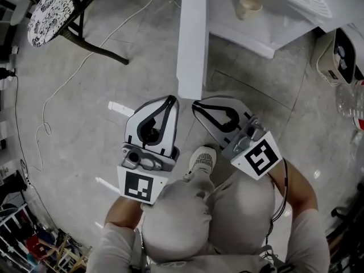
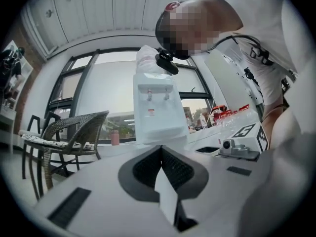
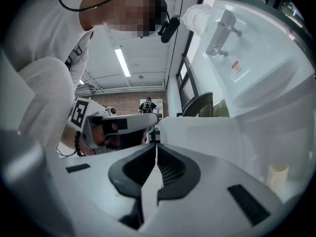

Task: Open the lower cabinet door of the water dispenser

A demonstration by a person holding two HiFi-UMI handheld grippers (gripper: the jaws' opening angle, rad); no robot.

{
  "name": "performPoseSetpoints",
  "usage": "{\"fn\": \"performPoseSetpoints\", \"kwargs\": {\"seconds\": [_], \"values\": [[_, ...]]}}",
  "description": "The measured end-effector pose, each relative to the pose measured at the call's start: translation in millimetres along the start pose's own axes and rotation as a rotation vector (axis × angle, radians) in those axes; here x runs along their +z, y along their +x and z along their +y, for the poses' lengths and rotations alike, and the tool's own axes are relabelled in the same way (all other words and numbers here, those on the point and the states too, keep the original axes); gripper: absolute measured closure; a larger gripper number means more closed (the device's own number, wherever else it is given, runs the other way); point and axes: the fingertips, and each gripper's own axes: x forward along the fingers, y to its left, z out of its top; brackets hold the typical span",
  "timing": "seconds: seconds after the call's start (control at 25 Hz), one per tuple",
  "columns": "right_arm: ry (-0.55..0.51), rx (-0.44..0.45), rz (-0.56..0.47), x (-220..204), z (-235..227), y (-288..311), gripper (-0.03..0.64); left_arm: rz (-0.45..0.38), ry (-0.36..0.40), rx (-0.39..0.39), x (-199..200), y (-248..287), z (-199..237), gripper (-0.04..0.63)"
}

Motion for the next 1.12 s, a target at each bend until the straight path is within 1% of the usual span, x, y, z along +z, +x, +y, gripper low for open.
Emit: {"fn": "performPoseSetpoints", "kwargs": {"seconds": [0.12,0.32,0.56,0.84,1.12], "values": [[-0.018,0.039,0.013,-3.2,2.9,19.7,0.595,-0.004,-0.001,0.039,1.2,-8.1,15.2,0.594],[-0.039,0.034,0.008,1.3,-15.2,49.5,0.592,-0.004,-0.003,0.085,2.6,-14.9,29.8,0.594],[-0.058,0.062,-0.006,-0.4,-13.9,77.8,0.594,-0.017,0.007,0.124,3.1,-20.8,44.7,0.594],[-0.042,0.082,0.001,-7.2,-6.9,109.3,0.592,0.01,-0.007,0.149,-7.2,-29.2,58.8,0.594],[-0.028,0.088,0.009,-10.4,-4.1,106.5,0.594,0.01,-0.015,0.147,-11.6,-22.6,58.5,0.594]]}}
